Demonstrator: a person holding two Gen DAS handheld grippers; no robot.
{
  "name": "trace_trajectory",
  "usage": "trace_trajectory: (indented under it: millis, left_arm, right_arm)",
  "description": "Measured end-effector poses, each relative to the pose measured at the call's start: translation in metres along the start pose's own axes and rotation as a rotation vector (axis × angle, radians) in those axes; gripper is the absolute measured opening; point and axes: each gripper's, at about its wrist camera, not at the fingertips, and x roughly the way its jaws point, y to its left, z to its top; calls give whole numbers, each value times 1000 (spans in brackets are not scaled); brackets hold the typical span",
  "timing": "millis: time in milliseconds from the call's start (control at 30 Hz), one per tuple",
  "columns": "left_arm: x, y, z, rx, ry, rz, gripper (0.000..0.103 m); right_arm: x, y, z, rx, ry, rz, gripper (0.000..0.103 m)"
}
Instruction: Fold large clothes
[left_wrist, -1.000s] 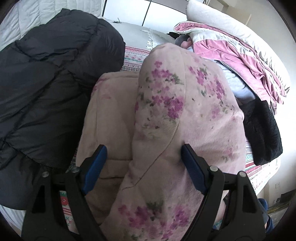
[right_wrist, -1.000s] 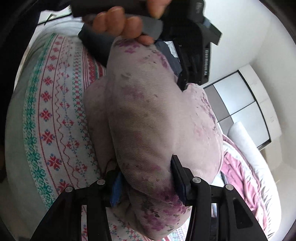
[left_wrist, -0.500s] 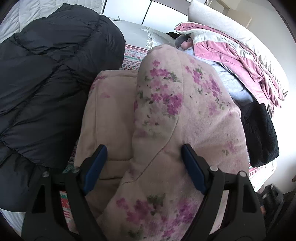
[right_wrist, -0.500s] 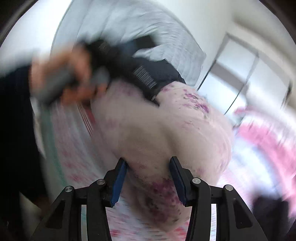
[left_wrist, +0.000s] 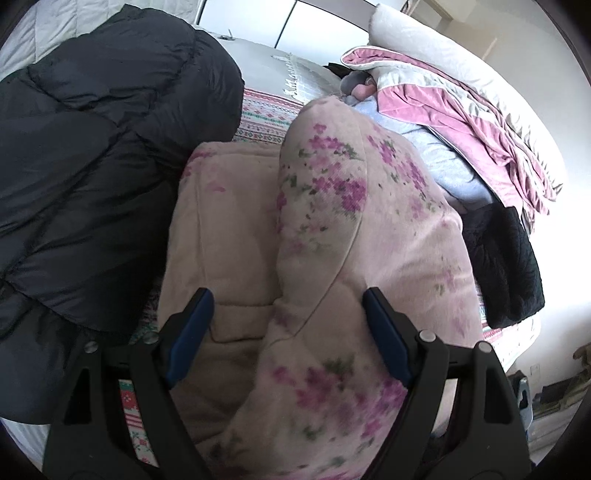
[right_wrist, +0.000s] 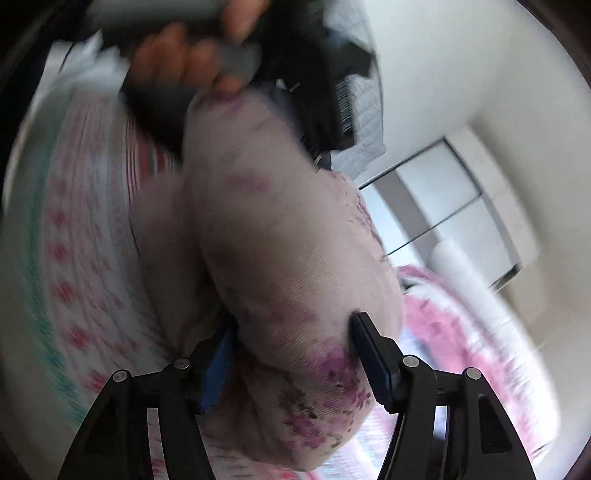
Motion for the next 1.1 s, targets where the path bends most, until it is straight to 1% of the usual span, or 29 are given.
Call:
trace_trajectory:
  millis: [67, 100, 133, 167, 233, 300, 333, 367, 400, 433, 467, 500, 533, 567, 600, 667, 733, 767, 800, 833, 867, 933, 967, 1000, 1033, 1067, 1100]
  left_arm:
    - [5, 2, -2, -40, 21, -63, 84]
    - [9, 2, -3, -65, 33, -114, 84]
    - [12, -1, -3, -78, 40, -145, 84]
    - [16, -7, -3, -75, 42, -155, 84]
    - [20, -20, -3, -38, 30, -150, 84]
    - [23, -28, -3, -15, 27, -166, 84]
    - [26, -31, -3, -8, 32, -179, 84]
    - [28, -33, -3, -1, 34, -182, 84]
    - [30, -34, -5, 16, 32, -173, 84]
    - [32, -34, -7, 32, 32, -164, 84]
    - [36, -32, -10, 46, 36, -143, 84]
    - [38, -26, -12, 46, 44, -137, 84]
    - [40, -20, -12, 36, 55, -147, 84]
    - [42, -14, -11, 22, 64, -164, 84]
    - [41, -9, -11, 8, 68, -179, 84]
    - [40, -5, -12, -4, 62, -178, 84]
    - [37, -3, -13, -8, 45, -157, 84]
    - [37, -2, -13, -13, 41, -152, 84]
    - [37, 0, -12, -22, 45, -152, 84]
    - [39, 2, -11, -29, 55, -162, 84]
    - [40, 2, -11, -33, 61, -169, 84]
    - [41, 0, -11, -23, 58, -160, 84]
    - [41, -1, -11, -18, 57, -156, 84]
    - [41, -2, -11, -15, 57, -154, 84]
    - [41, -3, -11, -15, 58, -153, 84]
    - [42, -3, -10, -16, 58, -153, 84]
    - [42, -2, -11, -18, 59, -155, 84]
  right_arm:
    - [-2, -27, -2, 106, 23, 4, 34]
    - [-2, -33, -3, 117, 37, -18, 31]
    - [-2, -38, -5, 112, 56, -39, 30]
    - [-2, -41, -8, 113, 73, -45, 28]
    - [-2, -42, -14, 134, 95, -59, 27]
    - [1, -44, -22, 187, 128, -63, 27]
    - [1, -47, -25, 218, 142, -55, 27]
    - [4, -51, -29, 264, 164, -24, 27]
    - [7, -50, -29, 280, 177, -1, 27]
    - [8, -44, -28, 270, 185, 21, 27]
    - [8, -37, -27, 237, 176, 24, 28]
    - [8, -27, -26, 194, 161, 17, 29]
    - [9, -21, -26, 174, 149, 15, 30]
    - [10, -20, -25, 176, 139, 16, 34]
    - [10, -26, -24, 204, 126, 47, 39]
    - [2, -44, -22, 278, 122, 139, 42]
    - [2, -88, -24, 455, 116, 327, 42]
    - [2, -108, -29, 537, 108, 403, 42]
    - [3, -134, -37, 656, 72, 496, 42]
    - [5, -159, -46, 779, 22, 560, 43]
    - [11, -181, -55, 879, 2, 597, 44]
    - [34, -219, -67, 1019, 14, 625, 44]
    - [51, -231, -64, 1047, 39, 632, 44]
    - [64, -235, -57, 1047, 62, 629, 44]
    - [90, -242, -49, 1046, 93, 642, 44]
    - [117, -248, -41, 1054, 130, 677, 44]
    - [130, -245, -40, 1070, 167, 706, 44]
